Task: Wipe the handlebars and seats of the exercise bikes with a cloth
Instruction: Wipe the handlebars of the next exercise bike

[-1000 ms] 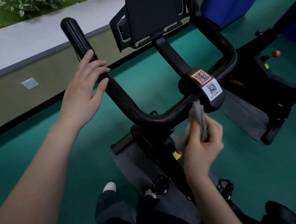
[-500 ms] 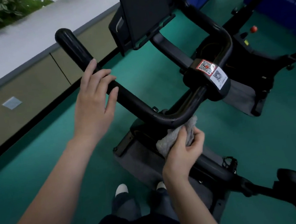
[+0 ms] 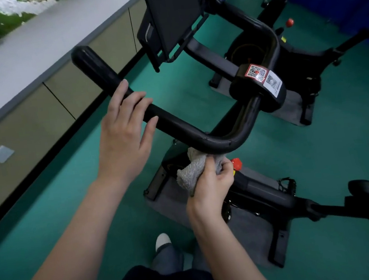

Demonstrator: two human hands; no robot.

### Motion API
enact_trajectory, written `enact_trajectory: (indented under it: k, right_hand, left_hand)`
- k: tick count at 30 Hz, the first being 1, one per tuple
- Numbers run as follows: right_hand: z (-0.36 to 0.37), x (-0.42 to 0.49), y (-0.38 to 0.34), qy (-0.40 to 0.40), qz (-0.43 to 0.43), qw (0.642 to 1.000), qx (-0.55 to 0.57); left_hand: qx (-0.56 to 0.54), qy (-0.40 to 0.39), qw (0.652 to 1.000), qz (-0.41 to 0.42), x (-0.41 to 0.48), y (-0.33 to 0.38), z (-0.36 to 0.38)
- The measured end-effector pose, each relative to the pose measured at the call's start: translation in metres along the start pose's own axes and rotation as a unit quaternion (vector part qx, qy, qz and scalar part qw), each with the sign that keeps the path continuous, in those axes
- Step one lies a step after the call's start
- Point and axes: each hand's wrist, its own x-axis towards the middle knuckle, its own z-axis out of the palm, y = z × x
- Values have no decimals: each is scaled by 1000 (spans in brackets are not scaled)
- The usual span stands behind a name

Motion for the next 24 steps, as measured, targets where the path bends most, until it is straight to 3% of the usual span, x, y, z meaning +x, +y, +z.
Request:
enact_trajectory:
  k: [16,20,24]
  right_hand:
    - [67,-27,17,-59,77,995,22]
    - [70,-31,18,-130,110,985,-1]
    - [25,-35,9,-194,43,977,-81]
  left_hand:
    - [-16,-40,997,58,0,-21,-10]
    - [-29,-44,996,70,-1,-26,-12]
    - [-43,-39,996,62,-1,-24,-9]
